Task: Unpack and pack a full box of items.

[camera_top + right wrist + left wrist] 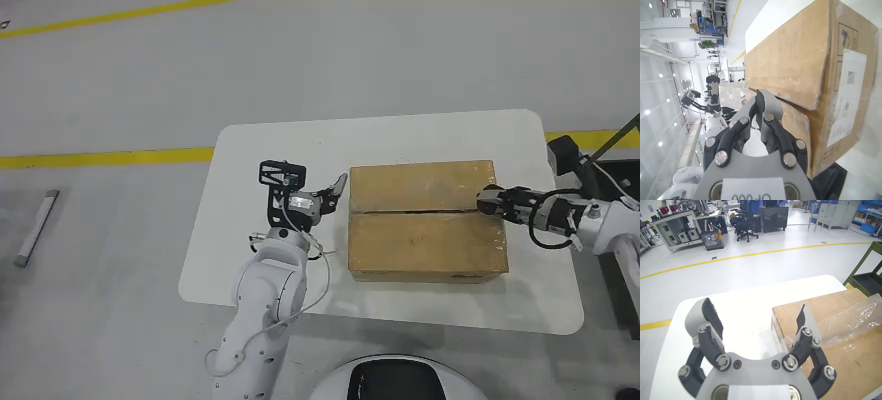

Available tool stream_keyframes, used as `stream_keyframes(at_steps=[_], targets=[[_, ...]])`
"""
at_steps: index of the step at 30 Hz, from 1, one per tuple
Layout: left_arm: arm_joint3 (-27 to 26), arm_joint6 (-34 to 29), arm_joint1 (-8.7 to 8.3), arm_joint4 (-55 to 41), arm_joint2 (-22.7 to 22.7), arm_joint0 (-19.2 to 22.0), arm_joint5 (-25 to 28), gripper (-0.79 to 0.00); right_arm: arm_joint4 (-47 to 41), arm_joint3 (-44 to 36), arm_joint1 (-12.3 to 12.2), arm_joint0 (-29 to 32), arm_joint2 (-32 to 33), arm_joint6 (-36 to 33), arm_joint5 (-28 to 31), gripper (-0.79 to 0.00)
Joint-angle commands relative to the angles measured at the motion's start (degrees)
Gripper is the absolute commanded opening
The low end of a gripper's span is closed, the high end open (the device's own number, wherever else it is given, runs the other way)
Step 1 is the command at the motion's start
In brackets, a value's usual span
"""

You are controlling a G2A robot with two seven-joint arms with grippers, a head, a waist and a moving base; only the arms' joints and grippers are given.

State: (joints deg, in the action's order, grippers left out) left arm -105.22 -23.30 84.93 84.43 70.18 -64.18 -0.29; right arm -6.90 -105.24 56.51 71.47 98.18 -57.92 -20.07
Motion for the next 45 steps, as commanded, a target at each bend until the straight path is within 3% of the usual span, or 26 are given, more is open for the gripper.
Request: stream_keyframes(at_steps=[1, 14, 15, 16, 17, 20, 27, 38, 45], targets=[[0.0, -0.1, 0.02, -0.4, -0.1, 0.0, 0.0, 0.0, 1.2, -0.3, -0.3, 0.6, 0.9, -0.7, 0.0, -0.785], [0.8, -0.2, 0.71, -6.1, -4.1, 1.6, 0.7, 0.0, 5.4, -1.1, -1.8, 2.8, 3.8, -3.6, 0.4, -0.785], [1.0, -0.2, 0.79, -6.6, -4.5, 1.8, 0.8, -0.04, 5.9, -1.1, -1.9, 2.9, 3.6, -3.9, 0.5, -0.785], [1.3, -0.2, 0.86, -6.9, -4.9, 2.1, 0.9, -0.151, 6.4, -1.2, -2.0, 2.8, 3.4, -4.2, 0.6, -0.785], [1.6, -0.2, 0.94, -7.4, -5.5, 2.2, 1.1, -0.376, 6.8, -1.1, -2.1, 2.8, 3.3, -4.3, 0.7, -0.785], [2.6, -0.4, 1.19, -8.8, -6.8, 2.7, 1.2, -0.554, 7.0, -1.0, -2.3, 2.6, 3.2, -4.4, 0.9, -0.785], [5.3, -3.7, 1.54, -9.9, -9.7, 3.6, 2.5, -0.619, 9.5, -0.7, -2.9, 2.0, 2.7, -5.1, 1.9, -0.785], [7.6, -5.9, 1.76, -9.9, -11.7, 4.7, 4.2, -0.619, 9.9, -0.2, -3.7, 1.5, 2.7, -5.6, 2.5, -0.785], [9.2, -6.4, 1.87, -9.2, -12.9, 5.2, 5.0, -0.683, 8.5, -0.9, -4.1, 2.0, 4.5, -4.6, 2.0, -0.785]])
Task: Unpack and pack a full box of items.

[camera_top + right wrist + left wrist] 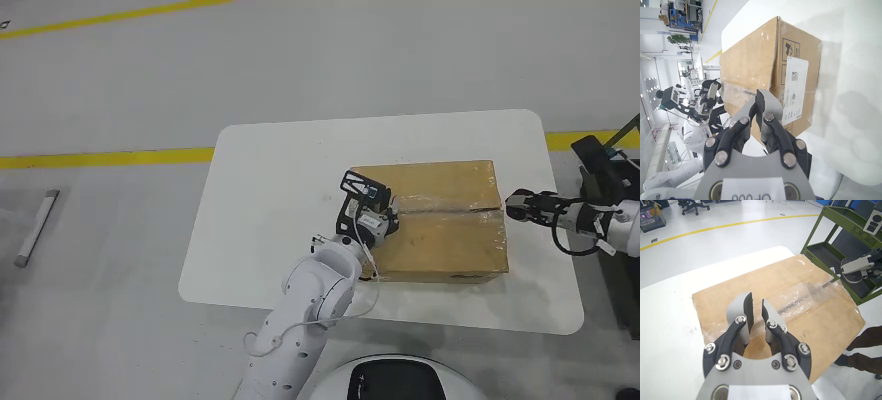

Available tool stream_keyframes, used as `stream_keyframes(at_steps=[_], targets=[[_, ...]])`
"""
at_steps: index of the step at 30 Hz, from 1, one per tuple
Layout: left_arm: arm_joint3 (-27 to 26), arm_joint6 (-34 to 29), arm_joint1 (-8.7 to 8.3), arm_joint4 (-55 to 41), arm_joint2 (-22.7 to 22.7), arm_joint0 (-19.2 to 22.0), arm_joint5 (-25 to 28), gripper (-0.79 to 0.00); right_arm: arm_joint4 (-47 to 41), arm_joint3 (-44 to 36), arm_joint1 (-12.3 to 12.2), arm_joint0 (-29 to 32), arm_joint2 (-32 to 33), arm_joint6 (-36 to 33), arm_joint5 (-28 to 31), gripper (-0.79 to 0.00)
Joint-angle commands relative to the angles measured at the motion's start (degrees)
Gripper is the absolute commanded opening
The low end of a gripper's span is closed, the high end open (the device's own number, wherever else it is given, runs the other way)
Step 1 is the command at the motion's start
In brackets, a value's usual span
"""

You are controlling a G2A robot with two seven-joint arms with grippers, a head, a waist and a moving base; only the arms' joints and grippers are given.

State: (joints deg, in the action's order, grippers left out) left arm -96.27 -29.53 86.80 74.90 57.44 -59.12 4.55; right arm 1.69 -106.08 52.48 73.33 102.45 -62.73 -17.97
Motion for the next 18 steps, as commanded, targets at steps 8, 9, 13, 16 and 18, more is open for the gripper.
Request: stream_keyframes(at_steps=[8, 9, 13, 16, 18], targets=[[0.0, -1.1, -0.07, 1.6, -1.1, -0.6, 1.1, -0.677, -3.0, -1.2, -0.1, 2.0, 1.9, 4.4, -0.5, -0.785], [-0.1, -1.1, -0.07, 1.7, -1.1, -0.7, 1.1, -0.699, -3.4, -1.4, -0.1, 2.3, 2.0, 4.8, -0.5, -0.785], [0.0, -0.9, -0.06, 1.9, -1.2, -0.8, 0.9, -0.745, -4.7, -2.2, 0.0, 3.1, 2.1, 6.5, -0.5, -0.785], [0.5, -0.6, 0.01, 2.1, -1.5, -0.6, 1.0, -0.763, -5.6, -2.5, -0.1, 3.6, 2.8, 8.0, -0.6, -0.785], [0.9, -0.5, 0.09, 2.1, -1.9, -0.4, 1.2, -0.785, -6.5, -2.6, 0.0, 4.0, 3.4, 9.0, -0.8, -0.785]])
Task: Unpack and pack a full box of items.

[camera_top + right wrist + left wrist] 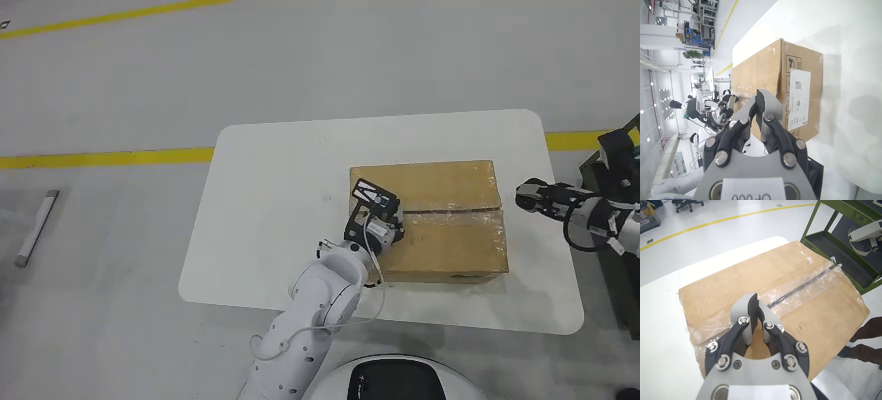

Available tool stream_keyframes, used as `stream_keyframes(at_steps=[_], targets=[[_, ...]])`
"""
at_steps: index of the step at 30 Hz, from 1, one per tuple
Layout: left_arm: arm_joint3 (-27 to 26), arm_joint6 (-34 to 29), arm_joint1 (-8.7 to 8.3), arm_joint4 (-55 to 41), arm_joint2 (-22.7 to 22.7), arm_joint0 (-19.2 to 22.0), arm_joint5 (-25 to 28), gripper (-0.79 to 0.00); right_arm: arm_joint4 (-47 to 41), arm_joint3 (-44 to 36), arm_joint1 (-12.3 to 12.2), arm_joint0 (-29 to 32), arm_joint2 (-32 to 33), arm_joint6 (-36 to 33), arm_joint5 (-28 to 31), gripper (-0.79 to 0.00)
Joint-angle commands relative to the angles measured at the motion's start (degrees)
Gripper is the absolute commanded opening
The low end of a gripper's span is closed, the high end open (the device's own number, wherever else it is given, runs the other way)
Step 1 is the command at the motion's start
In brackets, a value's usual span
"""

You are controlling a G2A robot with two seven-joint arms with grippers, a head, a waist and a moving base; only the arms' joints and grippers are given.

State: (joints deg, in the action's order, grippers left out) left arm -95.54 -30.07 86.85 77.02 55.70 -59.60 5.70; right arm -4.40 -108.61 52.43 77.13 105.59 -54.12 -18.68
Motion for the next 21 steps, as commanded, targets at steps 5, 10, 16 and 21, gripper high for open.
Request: stream_keyframes(at_steps=[5, 10, 16, 21], targets=[[1.0, 0.5, 0.32, -0.3, -1.3, 0.9, 0.5, -0.785, -2.2, -0.6, 0.1, 1.9, 1.8, 3.3, 0.3, -0.785], [1.6, 0.9, 0.54, -0.5, -2.0, 1.4, 0.6, -0.785, -3.6, -1.5, 0.3, 3.9, 2.8, 7.2, 1.9, -0.785], [0.3, 1.7, 0.72, -0.5, -1.9, 2.0, -0.1, -0.483, -5.8, -2.8, 0.8, 5.9, 3.3, 13.0, 5.2, -0.785], [-3.1, 1.9, 0.38, -0.7, 0.7, 0.9, -1.0, 0.0, -5.5, -4.9, 1.5, 7.2, 2.5, 21.3, 12.0, -0.785]])
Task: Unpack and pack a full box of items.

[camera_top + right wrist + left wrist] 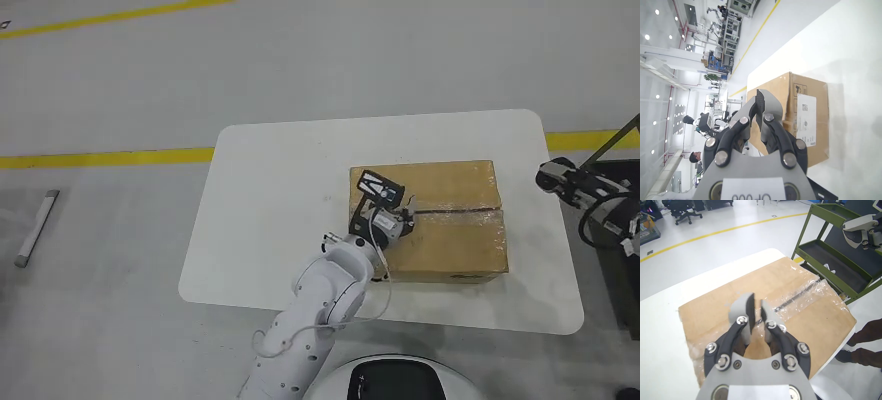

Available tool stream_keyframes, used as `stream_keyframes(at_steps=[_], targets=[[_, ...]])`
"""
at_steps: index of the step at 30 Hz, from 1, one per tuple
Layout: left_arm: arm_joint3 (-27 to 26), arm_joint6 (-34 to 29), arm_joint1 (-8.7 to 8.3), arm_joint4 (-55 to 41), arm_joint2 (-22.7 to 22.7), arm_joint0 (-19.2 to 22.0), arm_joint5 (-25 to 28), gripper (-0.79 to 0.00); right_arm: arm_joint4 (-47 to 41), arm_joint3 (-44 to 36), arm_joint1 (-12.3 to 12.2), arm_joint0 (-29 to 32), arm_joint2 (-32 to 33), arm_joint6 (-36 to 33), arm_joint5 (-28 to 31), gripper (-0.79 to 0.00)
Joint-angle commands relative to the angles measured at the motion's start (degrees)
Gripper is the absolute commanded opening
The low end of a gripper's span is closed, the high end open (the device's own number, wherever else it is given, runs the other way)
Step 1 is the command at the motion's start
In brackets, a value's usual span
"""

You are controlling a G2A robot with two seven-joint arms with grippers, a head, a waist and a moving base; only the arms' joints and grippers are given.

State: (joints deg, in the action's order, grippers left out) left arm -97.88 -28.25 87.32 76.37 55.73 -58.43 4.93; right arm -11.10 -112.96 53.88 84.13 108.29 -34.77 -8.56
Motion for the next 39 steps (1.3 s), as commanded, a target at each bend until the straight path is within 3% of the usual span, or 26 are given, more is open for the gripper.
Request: stream_keyframes(at_steps=[1, 5, 12, 21, 31, 39], targets=[[-1.5, 0.1, -0.2, 0.1, 1.3, -0.6, -0.4, 0.0, 2.6, -1.0, 0.2, 0.6, -0.6, 3.9, 3.6, -0.785], [-5.0, 0.0, -0.8, 1.6, 5.0, -2.4, -1.9, 0.0, 10.6, -4.1, 0.7, 2.2, -3.0, 11.8, 10.1, -0.785], [-9.9, 1.9, -2.49, 12.5, 12.9, -8.0, -4.2, 0.0, 27.8, -8.1, 1.3, 4.8, -10.3, 21.8, 15.4, -0.785], [-14.3, 0.5, -4.03, 17.9, 22.5, -15.2, -4.8, 0.0, 42.6, -7.0, 2.3, 1.8, -23.9, 22.8, 15.6, -0.785], [-14.9, 0.9, -4.22, 17.7, 22.4, -15.3, -4.3, 0.0, 59.7, 1.1, 5.1, -13.2, -43.5, 21.1, 8.6, -0.785], [-13.8, 1.4, -4.21, 17.6, 21.3, -15.0, -4.7, 0.0, 63.2, 6.5, 6.3, -15.8, -46.4, 20.6, 6.9, -0.785]])
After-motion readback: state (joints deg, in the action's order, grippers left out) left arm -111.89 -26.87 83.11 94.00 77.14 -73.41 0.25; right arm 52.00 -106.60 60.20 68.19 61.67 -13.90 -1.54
